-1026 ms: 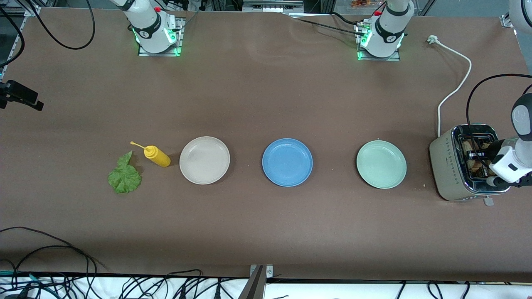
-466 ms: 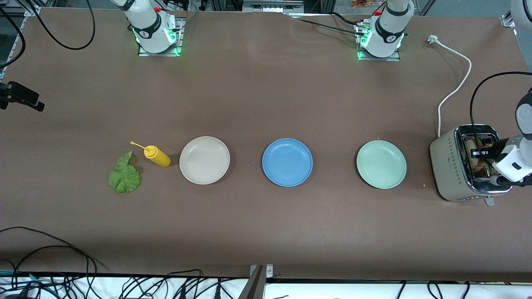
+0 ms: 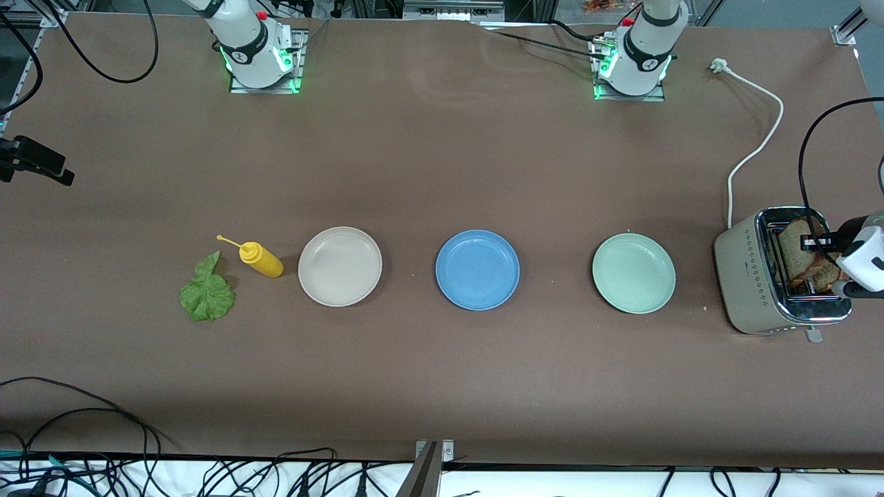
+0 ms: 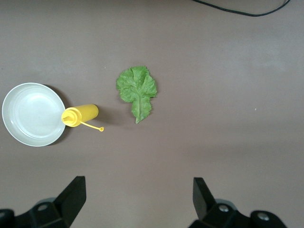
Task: Make sandwich in blue plate with both arms
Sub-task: 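Grasp the toast slice with the left gripper and lift it out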
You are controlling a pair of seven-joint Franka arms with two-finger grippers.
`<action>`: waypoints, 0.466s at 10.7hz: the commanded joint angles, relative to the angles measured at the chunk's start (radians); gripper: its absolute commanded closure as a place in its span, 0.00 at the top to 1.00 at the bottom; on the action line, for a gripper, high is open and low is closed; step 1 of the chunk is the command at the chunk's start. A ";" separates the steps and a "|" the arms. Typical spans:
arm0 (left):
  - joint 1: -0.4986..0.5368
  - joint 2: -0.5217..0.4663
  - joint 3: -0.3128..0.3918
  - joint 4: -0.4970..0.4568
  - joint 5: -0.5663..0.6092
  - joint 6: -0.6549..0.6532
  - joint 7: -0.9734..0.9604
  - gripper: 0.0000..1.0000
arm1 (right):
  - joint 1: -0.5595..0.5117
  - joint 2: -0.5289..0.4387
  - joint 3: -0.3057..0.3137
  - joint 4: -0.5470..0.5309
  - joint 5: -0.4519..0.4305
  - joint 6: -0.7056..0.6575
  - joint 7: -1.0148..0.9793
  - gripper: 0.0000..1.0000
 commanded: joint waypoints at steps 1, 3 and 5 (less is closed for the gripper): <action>-0.007 -0.022 -0.017 0.077 0.034 -0.120 0.019 0.00 | -0.007 0.006 -0.005 0.024 0.001 -0.011 -0.009 1.00; -0.022 -0.022 -0.052 0.163 0.034 -0.220 0.018 0.00 | -0.010 0.006 -0.007 0.024 0.001 -0.008 -0.006 1.00; -0.072 -0.023 -0.066 0.222 0.020 -0.299 0.018 0.00 | -0.010 0.006 -0.005 0.024 -0.001 -0.008 -0.037 1.00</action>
